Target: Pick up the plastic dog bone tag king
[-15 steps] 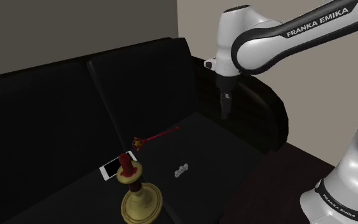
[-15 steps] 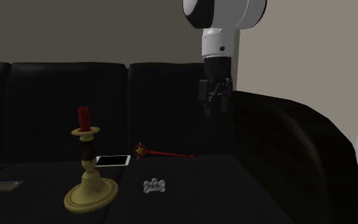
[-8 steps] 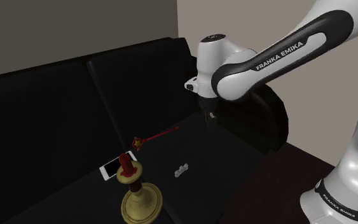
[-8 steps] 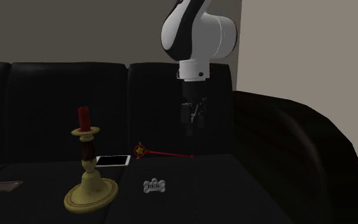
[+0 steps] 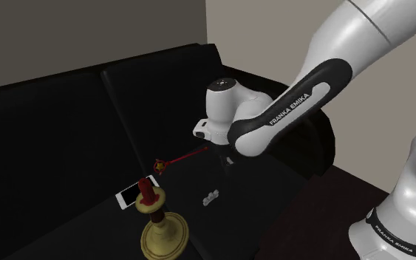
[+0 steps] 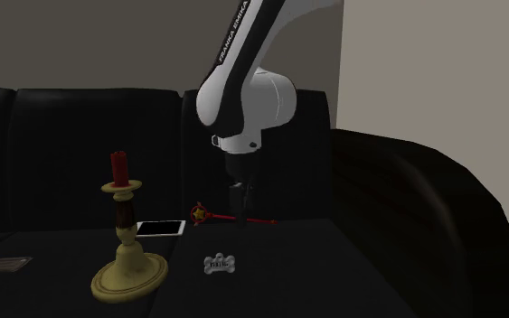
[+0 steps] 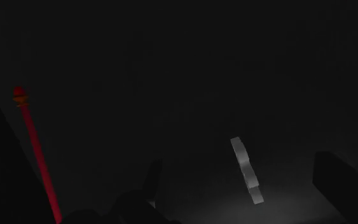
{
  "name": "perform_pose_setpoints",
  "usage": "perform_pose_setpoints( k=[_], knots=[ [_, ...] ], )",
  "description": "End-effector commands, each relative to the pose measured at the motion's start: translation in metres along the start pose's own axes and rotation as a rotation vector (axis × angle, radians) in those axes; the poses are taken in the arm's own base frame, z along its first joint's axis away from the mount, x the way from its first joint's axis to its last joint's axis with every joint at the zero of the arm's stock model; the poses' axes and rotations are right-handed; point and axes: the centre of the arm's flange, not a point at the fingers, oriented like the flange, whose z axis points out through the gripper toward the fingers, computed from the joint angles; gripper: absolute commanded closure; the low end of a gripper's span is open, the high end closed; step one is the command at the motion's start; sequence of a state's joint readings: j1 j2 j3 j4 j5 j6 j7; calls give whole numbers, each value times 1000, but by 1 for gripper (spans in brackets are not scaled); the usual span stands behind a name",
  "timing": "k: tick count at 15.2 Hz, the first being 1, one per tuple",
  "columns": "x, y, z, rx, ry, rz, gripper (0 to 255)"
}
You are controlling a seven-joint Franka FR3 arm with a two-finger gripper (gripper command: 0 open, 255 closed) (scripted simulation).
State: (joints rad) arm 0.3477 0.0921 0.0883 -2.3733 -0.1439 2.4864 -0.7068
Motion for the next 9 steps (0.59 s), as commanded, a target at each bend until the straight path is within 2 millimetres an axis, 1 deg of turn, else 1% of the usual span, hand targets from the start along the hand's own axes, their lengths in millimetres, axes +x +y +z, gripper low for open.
perform_pose_setpoints(
  k=[1, 6, 7, 9],
  knots=[
    [17, -9, 19, -10, 2, -76, 0],
    [60, -32, 64, -33, 5, -261, 0],
    [65, -36, 70, -36, 5, -285, 0],
    [65, -36, 81, -36, 5, -285, 0]
  ],
)
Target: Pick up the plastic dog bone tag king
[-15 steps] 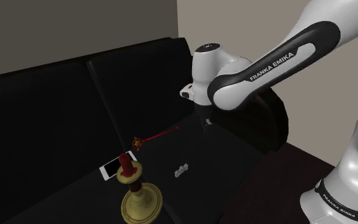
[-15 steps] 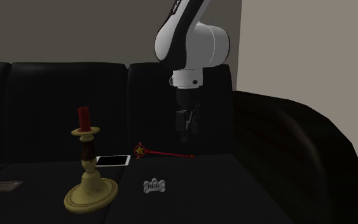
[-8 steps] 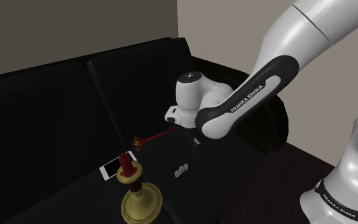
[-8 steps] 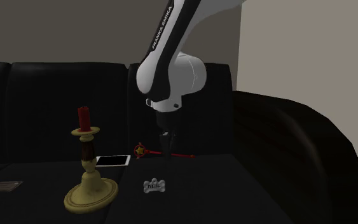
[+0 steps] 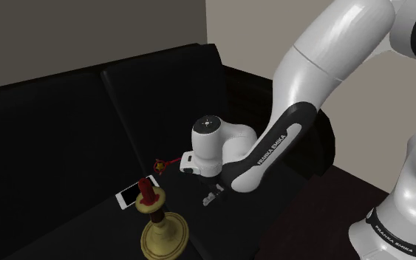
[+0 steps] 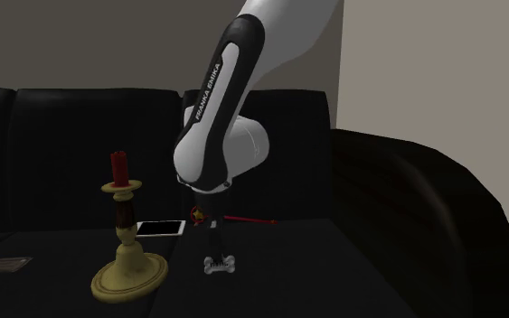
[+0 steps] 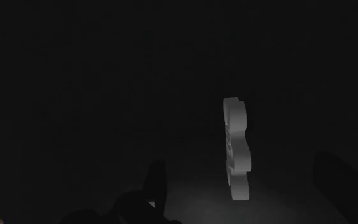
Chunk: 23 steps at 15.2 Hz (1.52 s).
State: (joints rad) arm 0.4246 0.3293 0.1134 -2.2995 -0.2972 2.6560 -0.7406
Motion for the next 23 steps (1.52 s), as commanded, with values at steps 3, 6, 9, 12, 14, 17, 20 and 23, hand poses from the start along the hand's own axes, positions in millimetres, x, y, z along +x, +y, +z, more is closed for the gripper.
perform_pose_setpoints(
  k=[3, 6, 9, 12, 14, 17, 20, 23],
  knots=[
    [4, -4, 21, -1, 1, -8, 0],
    [4, -5, 35, -1, 1, -8, 0],
    [3, -6, 34, -1, 1, -8, 255],
    [3, -6, 34, -1, 1, -8, 255],
    [3, -6, 34, -1, 1, -8, 255],
    [4, -5, 35, -1, 1, -8, 255],
    [3, -4, 19, -1, 1, -8, 255],
    [3, -2, 3, -1, 1, -8, 255]
  ],
)
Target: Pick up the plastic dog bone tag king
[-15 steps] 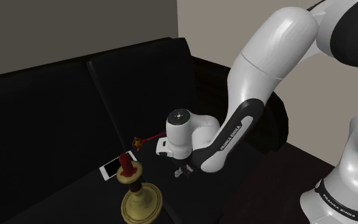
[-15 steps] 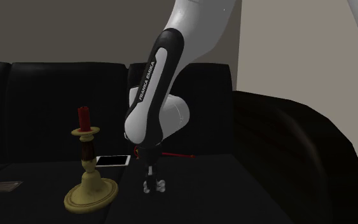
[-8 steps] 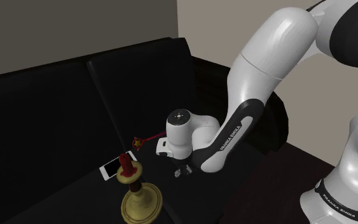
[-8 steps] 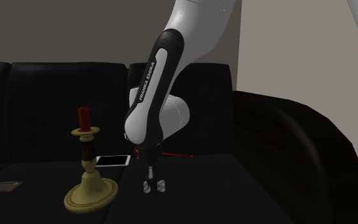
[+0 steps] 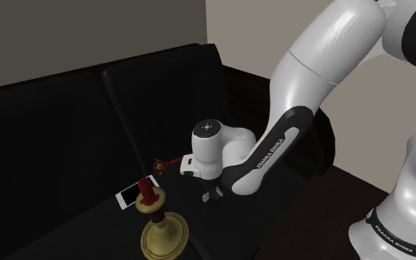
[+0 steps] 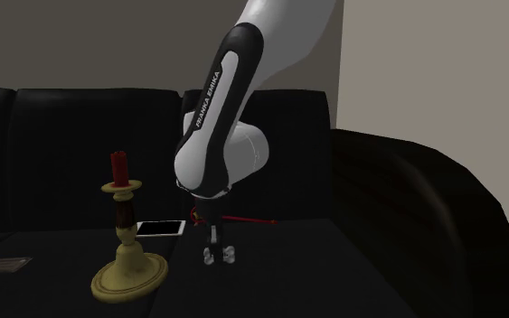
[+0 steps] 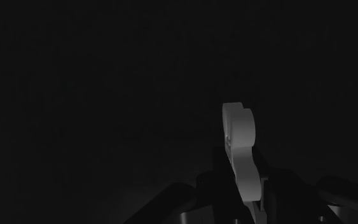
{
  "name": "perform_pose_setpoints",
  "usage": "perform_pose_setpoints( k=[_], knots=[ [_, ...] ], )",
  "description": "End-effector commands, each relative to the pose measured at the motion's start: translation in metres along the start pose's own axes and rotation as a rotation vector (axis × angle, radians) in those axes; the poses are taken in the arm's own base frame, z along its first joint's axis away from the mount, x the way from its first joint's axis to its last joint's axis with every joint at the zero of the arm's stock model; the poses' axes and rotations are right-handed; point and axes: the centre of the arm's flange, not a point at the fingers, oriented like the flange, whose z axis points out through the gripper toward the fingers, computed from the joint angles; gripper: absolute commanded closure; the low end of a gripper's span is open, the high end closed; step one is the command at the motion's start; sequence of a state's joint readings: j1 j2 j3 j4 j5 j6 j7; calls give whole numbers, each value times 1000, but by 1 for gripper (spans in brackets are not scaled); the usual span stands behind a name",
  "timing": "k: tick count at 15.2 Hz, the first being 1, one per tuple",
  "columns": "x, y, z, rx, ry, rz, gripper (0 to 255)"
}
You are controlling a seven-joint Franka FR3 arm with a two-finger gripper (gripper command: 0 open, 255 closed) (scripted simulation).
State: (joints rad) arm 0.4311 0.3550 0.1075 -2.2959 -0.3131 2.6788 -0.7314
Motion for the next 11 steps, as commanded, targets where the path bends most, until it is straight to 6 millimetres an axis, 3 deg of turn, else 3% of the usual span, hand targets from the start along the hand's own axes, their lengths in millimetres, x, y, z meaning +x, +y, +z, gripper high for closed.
perform_pose_setpoints(
  k=[1, 9, 11],
  knots=[
    [0, 0, -12, 0, 0, 0, 255],
    [-3, 4, -54, 0, 0, 0, 255],
    [-3, 4, -55, 0, 0, 0, 255]
  ],
)
